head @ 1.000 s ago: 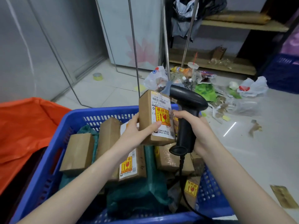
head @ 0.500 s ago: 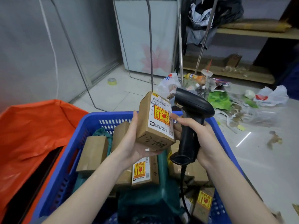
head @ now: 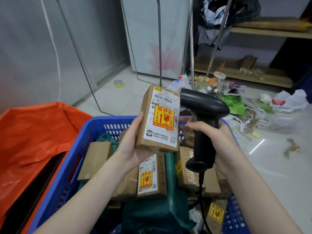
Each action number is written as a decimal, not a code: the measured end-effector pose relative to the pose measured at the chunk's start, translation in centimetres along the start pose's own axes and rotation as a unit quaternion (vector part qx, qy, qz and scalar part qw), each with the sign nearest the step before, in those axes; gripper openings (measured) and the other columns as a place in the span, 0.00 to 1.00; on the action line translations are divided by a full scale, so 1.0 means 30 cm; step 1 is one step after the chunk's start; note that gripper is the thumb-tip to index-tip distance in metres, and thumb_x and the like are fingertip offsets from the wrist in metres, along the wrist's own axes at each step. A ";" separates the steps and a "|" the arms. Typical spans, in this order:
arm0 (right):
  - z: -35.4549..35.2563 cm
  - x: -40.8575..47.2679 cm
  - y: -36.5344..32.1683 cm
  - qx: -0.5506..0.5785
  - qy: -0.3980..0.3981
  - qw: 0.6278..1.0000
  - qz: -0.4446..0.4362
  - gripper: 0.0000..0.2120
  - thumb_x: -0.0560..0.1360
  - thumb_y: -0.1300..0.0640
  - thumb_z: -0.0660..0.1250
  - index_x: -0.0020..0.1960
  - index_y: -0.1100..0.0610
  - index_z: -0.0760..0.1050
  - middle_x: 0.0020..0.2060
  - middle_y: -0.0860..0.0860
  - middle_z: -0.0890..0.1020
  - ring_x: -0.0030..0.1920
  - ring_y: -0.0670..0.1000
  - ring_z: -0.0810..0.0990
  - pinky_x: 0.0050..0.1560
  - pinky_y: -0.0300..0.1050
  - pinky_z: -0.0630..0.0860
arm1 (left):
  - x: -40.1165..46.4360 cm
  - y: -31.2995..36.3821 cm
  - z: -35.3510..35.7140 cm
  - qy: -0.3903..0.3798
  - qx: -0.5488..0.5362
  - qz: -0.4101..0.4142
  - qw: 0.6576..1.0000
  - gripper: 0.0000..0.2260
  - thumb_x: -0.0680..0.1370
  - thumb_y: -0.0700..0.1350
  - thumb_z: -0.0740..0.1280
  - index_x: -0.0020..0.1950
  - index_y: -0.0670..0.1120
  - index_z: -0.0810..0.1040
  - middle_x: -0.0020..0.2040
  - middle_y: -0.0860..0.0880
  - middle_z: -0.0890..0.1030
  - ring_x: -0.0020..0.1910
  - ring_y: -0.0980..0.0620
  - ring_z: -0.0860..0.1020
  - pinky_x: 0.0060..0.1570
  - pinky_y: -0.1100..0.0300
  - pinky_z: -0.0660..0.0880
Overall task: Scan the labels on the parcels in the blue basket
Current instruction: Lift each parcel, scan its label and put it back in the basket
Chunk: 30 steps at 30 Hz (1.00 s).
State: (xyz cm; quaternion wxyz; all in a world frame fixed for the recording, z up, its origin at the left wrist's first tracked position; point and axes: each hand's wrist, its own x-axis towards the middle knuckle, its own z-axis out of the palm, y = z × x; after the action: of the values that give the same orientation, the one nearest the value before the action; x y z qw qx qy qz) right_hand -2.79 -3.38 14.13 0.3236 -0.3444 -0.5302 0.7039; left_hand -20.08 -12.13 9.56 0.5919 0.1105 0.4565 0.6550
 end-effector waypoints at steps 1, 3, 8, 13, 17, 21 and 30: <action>-0.001 -0.002 -0.006 0.003 0.003 1.000 0.002 0.05 0.69 0.64 0.71 0.43 0.56 0.80 0.40 0.50 0.88 0.43 0.51 0.86 0.43 0.45 0.80 | -0.001 0.006 -0.003 -0.007 0.000 0.007 1.000 0.28 0.66 0.62 0.66 0.61 0.50 0.79 0.58 0.42 0.82 0.59 0.41 0.79 0.62 0.42 0.70; -0.002 -0.003 -0.014 0.007 -0.003 1.000 0.003 0.04 0.69 0.64 0.71 0.44 0.59 0.79 0.37 0.53 0.86 0.34 0.53 0.85 0.39 0.45 0.80 | -0.007 0.015 -0.008 -0.018 0.009 0.026 0.999 0.28 0.66 0.62 0.66 0.62 0.50 0.78 0.59 0.42 0.81 0.60 0.40 0.78 0.62 0.42 0.70; -0.020 -0.004 -0.022 0.042 -0.004 0.999 0.028 0.09 0.68 0.61 0.72 0.48 0.62 0.79 0.33 0.53 0.82 0.27 0.49 0.73 0.27 0.39 0.72 | -0.020 0.030 -0.011 -0.007 0.040 0.068 0.997 0.27 0.68 0.60 0.66 0.65 0.50 0.76 0.61 0.43 0.81 0.61 0.41 0.77 0.61 0.43 0.72; -0.032 0.009 -0.028 0.094 -0.040 0.988 0.118 0.15 0.63 0.52 0.71 0.45 0.60 0.80 0.31 0.52 0.80 0.24 0.47 0.72 0.27 0.38 0.72 | -0.024 0.034 -0.008 0.020 0.085 0.108 0.990 0.22 0.69 0.59 0.65 0.59 0.50 0.80 0.52 0.46 0.85 0.55 0.44 0.81 0.57 0.46 0.75; -0.043 0.014 -0.032 0.093 -0.070 0.979 0.167 0.13 0.64 0.51 0.70 0.42 0.59 0.77 0.30 0.51 0.79 0.23 0.46 0.72 0.26 0.37 0.73 | -0.030 0.049 0.002 0.035 0.150 0.119 0.981 0.26 0.70 0.60 0.67 0.64 0.49 0.76 0.54 0.46 0.84 0.55 0.46 0.81 0.57 0.49 0.75; -0.042 0.020 -0.024 0.090 -0.053 0.975 0.196 0.10 0.68 0.51 0.70 0.37 0.58 0.75 0.28 0.51 0.79 0.22 0.46 0.72 0.26 0.37 0.73 | -0.028 0.057 0.006 0.041 0.195 0.105 0.974 0.28 0.67 0.61 0.65 0.62 0.49 0.76 0.50 0.48 0.85 0.49 0.50 0.82 0.52 0.55 0.76; -0.032 0.032 0.009 0.137 -0.050 0.961 0.236 0.12 0.74 0.51 0.66 0.37 0.57 0.72 0.27 0.51 0.75 0.21 0.45 0.72 0.24 0.37 0.73 | -0.024 0.045 0.016 0.053 0.219 0.076 0.971 0.11 0.73 0.57 0.64 0.50 0.53 0.78 0.37 0.54 0.85 0.42 0.54 0.82 0.45 0.57 0.77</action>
State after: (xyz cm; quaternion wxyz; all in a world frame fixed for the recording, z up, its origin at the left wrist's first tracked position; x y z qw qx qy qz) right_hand -2.56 -2.15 13.54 0.1656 -0.3764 -0.3479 0.8425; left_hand -20.47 -12.39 11.09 0.4770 0.2371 0.6095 0.5871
